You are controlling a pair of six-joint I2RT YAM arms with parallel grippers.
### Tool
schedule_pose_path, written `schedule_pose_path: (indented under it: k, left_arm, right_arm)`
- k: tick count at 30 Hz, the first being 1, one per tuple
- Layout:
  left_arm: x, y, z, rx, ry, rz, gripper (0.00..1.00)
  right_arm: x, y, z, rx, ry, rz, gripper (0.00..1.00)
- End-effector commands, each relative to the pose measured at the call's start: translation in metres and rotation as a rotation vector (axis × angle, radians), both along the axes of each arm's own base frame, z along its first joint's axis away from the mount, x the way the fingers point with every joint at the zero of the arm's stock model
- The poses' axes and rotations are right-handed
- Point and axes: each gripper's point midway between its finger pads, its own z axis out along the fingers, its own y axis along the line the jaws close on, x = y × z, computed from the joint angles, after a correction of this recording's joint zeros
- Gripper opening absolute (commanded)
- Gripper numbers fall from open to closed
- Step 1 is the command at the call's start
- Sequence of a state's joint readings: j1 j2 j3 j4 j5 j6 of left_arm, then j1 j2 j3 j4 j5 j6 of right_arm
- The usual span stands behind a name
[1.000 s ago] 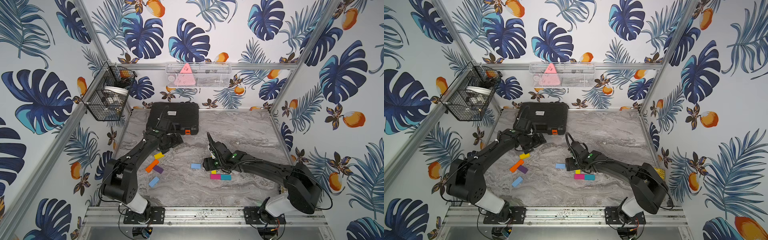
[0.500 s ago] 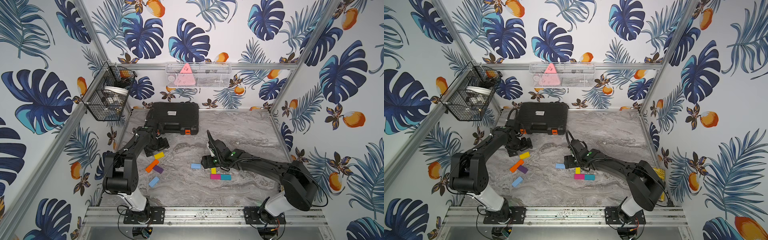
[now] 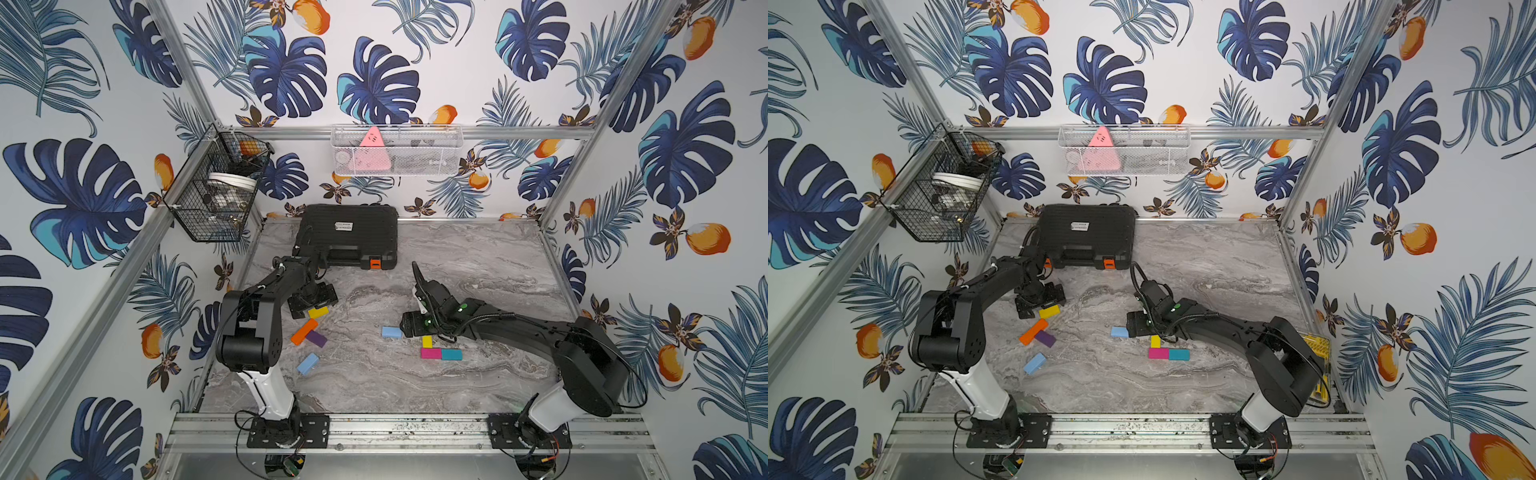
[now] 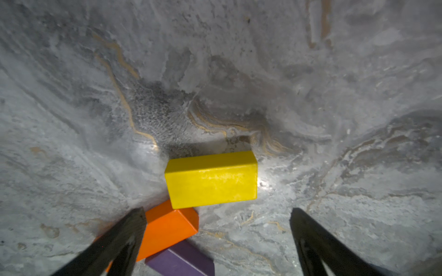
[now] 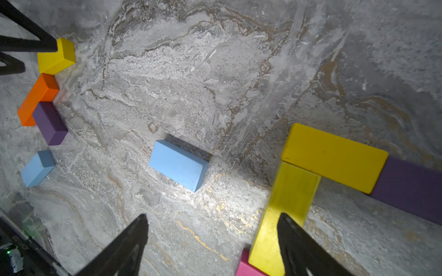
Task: Assemble the letter c with building blocks
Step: Pick up the building block from the center of the board.
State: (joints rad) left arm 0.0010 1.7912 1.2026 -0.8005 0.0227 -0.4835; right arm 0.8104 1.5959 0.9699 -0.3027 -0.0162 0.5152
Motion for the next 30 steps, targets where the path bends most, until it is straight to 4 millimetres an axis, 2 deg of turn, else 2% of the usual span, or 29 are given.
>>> schedule_pose_path:
  k: [1,12,15,17,20,30]
  left_arm:
    - [0.0,0.006,-0.006,0.035,0.013,-0.006,0.99]
    - [0.006,0.01,-0.023,0.054,0.043,0.035,0.97]
    - [0.007,0.011,-0.025,0.06,0.043,0.043,0.94]
    - [0.007,0.01,-0.026,0.057,0.044,0.042,0.9]
    - [0.008,0.01,-0.027,0.055,0.041,0.041,0.86]
    - [0.016,0.0,-0.024,0.012,0.015,0.023,0.62]
  right_arm:
    - [0.006,0.006,0.004,0.028,-0.006,-0.016,0.89]
    - [0.01,0.004,-0.001,0.025,0.013,-0.037,0.94]
    - [0.01,0.003,-0.002,0.019,0.02,-0.041,0.95]
    - [0.01,0.001,-0.003,0.012,0.022,-0.052,1.0]
    - [0.01,-0.001,-0.004,0.007,0.023,-0.059,1.0]
    - [0.01,-0.006,-0.006,-0.011,0.03,-0.078,1.0]
